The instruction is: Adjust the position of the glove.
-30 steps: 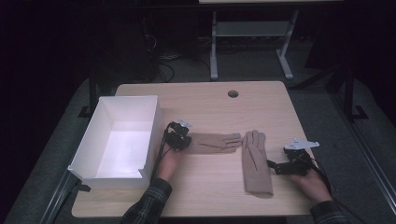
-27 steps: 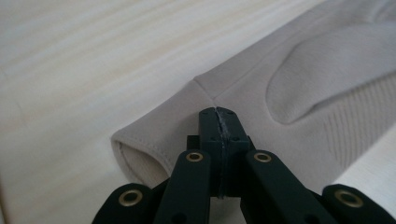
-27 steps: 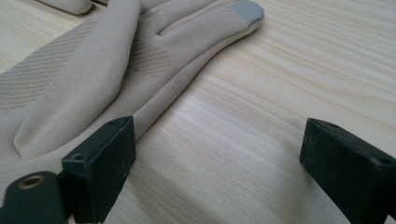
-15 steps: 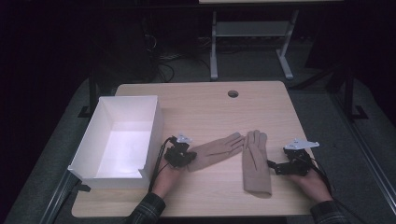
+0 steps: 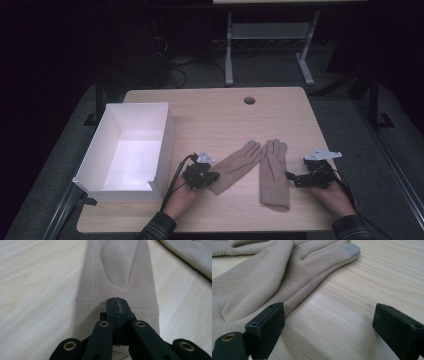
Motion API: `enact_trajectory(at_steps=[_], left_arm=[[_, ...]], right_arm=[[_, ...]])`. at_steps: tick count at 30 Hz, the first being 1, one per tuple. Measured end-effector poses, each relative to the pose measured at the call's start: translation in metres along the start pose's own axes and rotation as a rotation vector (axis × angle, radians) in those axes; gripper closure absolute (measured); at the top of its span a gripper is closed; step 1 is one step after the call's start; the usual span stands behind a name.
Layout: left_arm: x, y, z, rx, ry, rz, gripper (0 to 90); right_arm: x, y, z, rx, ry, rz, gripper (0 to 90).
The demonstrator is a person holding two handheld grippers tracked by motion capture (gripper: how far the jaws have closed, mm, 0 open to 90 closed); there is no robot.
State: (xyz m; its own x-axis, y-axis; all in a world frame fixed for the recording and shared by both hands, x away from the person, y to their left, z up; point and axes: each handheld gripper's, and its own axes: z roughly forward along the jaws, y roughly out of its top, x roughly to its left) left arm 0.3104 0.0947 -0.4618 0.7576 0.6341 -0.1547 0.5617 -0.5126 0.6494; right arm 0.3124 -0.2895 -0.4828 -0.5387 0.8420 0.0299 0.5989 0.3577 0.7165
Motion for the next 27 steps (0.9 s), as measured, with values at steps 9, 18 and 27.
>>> enact_trajectory(at_steps=[9, 18, 27], left_arm=[[-0.024, 0.004, 0.008, 0.021, -0.081, 0.072, 87.2], [-0.012, 0.023, -0.002, -0.034, -0.044, 0.097, 80.2], [0.005, 0.040, 0.015, -0.026, -0.005, 0.085, 69.5]], right_arm=[[0.000, 0.000, 0.000, -0.002, 0.001, -0.004, 10.1], [0.000, 0.000, 0.000, -0.002, 0.002, -0.005, 10.1], [0.000, 0.000, 0.000, -0.002, 0.003, -0.006, 10.1]])
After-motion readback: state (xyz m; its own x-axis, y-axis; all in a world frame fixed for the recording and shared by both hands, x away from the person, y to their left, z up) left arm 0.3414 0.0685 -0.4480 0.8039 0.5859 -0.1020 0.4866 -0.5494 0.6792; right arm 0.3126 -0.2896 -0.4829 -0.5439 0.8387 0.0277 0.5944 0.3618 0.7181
